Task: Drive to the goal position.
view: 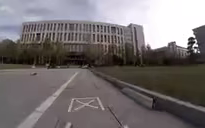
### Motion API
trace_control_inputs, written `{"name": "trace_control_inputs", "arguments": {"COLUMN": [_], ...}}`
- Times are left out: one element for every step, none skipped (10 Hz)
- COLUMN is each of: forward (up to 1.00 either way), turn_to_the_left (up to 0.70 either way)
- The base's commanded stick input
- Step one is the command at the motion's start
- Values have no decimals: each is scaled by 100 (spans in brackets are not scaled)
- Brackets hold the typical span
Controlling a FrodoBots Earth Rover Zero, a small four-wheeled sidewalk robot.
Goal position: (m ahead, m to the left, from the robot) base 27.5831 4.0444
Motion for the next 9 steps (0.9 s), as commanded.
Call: {"name": "trace_control_inputs", "arguments": {"forward": [100, 100, 100, 100, 100, 100, 100, 100, 100], "turn_to_the_left": [40, 40, 40, 40, 29, 0, 0, 0, 0]}}
